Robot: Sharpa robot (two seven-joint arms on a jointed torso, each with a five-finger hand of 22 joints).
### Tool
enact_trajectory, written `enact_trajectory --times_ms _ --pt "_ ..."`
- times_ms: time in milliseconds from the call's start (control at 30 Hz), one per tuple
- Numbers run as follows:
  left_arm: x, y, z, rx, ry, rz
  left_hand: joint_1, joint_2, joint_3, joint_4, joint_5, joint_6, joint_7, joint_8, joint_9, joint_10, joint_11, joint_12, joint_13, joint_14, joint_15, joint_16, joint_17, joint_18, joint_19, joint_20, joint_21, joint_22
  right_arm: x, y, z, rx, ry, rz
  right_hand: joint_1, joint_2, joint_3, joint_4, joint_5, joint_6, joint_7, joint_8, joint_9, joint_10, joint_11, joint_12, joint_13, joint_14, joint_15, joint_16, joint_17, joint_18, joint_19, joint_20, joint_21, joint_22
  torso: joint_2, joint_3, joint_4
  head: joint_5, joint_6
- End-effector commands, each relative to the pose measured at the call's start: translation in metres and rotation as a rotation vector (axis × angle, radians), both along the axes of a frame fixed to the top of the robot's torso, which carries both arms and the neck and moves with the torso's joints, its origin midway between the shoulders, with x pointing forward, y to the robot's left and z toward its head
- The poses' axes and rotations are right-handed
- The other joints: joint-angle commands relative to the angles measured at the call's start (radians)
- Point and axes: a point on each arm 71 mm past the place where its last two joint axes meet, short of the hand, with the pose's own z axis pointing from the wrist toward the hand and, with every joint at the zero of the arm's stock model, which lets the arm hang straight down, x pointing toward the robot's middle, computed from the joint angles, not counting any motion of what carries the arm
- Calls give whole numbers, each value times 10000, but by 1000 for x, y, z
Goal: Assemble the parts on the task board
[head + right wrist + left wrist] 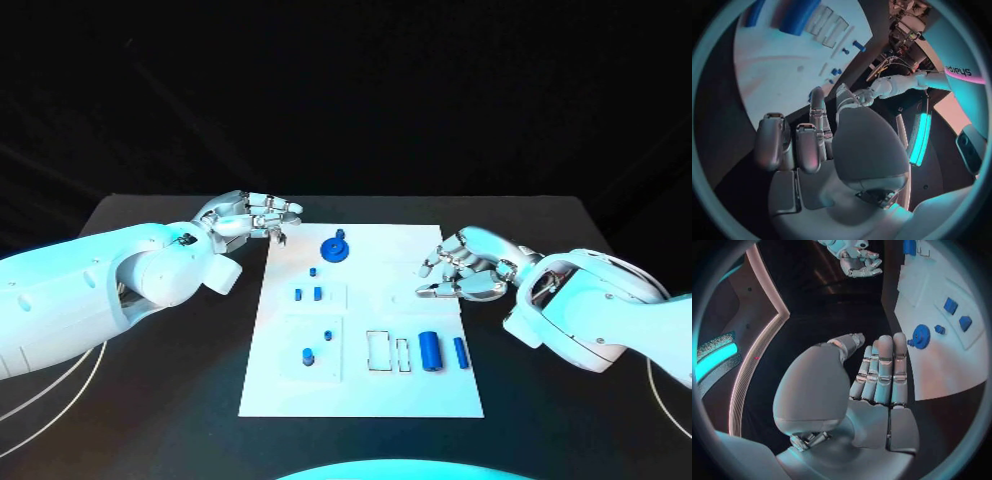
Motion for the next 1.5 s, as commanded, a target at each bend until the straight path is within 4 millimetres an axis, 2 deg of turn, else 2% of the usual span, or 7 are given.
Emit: enact_trajectory --times_ms 33,100,267,467,667,1100,1500 --pt "-1 -2 2 -199 -166 -57 -60 55 -18 56 13 -49 -6 25 -6 -58 -27 60 -14 -60 -21 -13 -15 149 18 63 -32 -9 -9 -17 -13 -982 1787 -684 -286 338 -645 36 71 -241 -88 591 612 -79 -47 3647 4453 554 -83 297 571 -159 561 -65 681 2082 -31 -4 -17 -292 -25" --pt "-1 -3 2 -206 -169 -61 -60 55 -18 56 13 -49 -6 25 -6 -58 -27 60 -14 -60 -21 -13 -15 149 18 63 -32 -9 -14 -26 -16 -1324 2071 -966 -614 571 -1117 44 74 -235 -149 937 965 561 -105 5876 7137 680 -121 596 1278 -253 669 -75 1275 2208 -29 -4 -17 -370 -32" --pt "-1 -3 1 -217 -157 -70 -60 55 -18 56 13 -49 -6 25 -6 -58 -27 60 -14 -60 -21 -13 -15 149 18 63 -32 -9 -26 -35 -26 -1937 2670 -1372 -936 724 -1432 84 87 -286 -191 1184 1285 972 -123 7129 8694 778 -137 844 1891 -330 753 -88 1751 2308 -67 1 -52 -504 -90" --pt "-1 -5 0 -237 -132 -114 -60 55 -18 56 13 -49 -6 25 -6 -58 -27 60 -14 -60 -21 -13 -15 149 18 63 -32 -9 -35 -34 -38 -2579 3252 -1286 -1025 821 -1500 73 88 -340 -199 1301 1492 1409 -131 8105 9794 804 -137 915 2073 -335 750 -89 1803 2314 -102 -6 -63 -570 -156" --pt "-2 -6 0 -245 -115 -127 -60 55 -18 56 13 -49 -6 25 -6 -58 -27 60 -14 -60 -21 -13 -15 149 18 63 -32 -9 -36 -28 -44 -2655 3239 -1318 -1162 851 -1560 84 85 -317 -217 1374 1607 1479 -143 8276 10002 811 -143 934 2122 -338 750 -91 1832 2318 -80 -17 -44 -561 -157" --pt "-2 -4 -1 -224 -58 -139 -51 61 -16 67 15 -45 -12 46 -2 -60 -33 97 -14 -57 -25 -4 -20 151 31 62 -52 -25 -39 -7 -62 -2440 3376 -1078 -1545 713 -1543 88 108 -219 -266 1516 1793 1495 -178 8323 10109 822 -166 958 2192 -363 777 -103 1987 2352 -80 -9 -52 -382 -247" --pt "-2 -4 -1 -208 -13 -163 -74 53 -28 89 14 -51 -9 51 -2 -70 -29 108 -16 -57 -22 0 -22 150 36 64 -63 -34 -36 1 -74 -2576 3587 -924 -2190 555 -1411 109 128 -228 -306 1663 2057 1480 -212 8281 10137 824 -197 964 2218 -369 778 -128 2031 2359 -83 -18 -38 -406 -254"
